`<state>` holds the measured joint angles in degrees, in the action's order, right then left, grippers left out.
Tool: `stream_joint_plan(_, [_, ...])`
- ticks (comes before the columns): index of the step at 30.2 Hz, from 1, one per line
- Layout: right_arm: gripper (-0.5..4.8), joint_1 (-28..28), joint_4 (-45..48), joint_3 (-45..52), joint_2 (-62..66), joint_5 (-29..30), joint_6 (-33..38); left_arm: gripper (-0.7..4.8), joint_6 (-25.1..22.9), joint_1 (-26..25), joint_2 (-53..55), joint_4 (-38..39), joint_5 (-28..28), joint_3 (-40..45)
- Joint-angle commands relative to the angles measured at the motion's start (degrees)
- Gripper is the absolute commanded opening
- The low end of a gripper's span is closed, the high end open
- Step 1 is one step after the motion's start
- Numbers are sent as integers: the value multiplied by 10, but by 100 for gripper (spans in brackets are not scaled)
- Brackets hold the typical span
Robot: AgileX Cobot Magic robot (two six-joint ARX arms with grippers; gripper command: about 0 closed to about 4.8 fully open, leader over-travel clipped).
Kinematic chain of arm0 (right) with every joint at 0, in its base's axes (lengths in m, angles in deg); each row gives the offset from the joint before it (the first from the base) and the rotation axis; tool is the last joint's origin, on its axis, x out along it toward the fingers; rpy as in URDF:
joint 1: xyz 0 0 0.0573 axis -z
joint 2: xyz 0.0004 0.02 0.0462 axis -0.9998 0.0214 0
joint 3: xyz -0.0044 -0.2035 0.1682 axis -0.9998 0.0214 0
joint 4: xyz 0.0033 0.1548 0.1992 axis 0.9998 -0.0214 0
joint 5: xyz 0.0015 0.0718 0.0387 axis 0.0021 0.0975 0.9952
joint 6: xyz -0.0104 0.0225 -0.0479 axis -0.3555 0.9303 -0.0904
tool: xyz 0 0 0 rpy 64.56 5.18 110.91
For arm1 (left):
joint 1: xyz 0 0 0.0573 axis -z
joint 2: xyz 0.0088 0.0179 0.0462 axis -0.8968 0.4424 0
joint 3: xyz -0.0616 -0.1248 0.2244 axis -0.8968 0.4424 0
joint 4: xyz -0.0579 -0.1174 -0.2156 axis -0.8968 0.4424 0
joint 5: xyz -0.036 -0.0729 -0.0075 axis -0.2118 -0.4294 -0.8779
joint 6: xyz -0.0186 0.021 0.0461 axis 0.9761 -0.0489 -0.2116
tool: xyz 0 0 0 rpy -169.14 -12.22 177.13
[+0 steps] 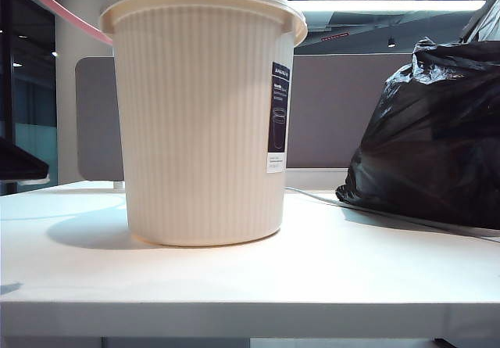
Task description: Open the ring lid of the trash can, pull out the black garbage bag inside, and place it on the table.
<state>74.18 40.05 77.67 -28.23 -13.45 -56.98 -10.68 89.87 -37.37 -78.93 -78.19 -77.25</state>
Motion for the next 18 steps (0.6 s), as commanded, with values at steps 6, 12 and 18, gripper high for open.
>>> stream_joint_plan(6, [-1,-1,7,1,-1,5,5,19,6,0,0,20,80,-1])
stream_joint_plan(12, [-1,-1,7,1,-1,5,5,19,4,0,0,19,82,-1])
stream_joint_plan(18, [-1,-1,7,1,-1,5,5,19,4,0,0,20,82,-1])
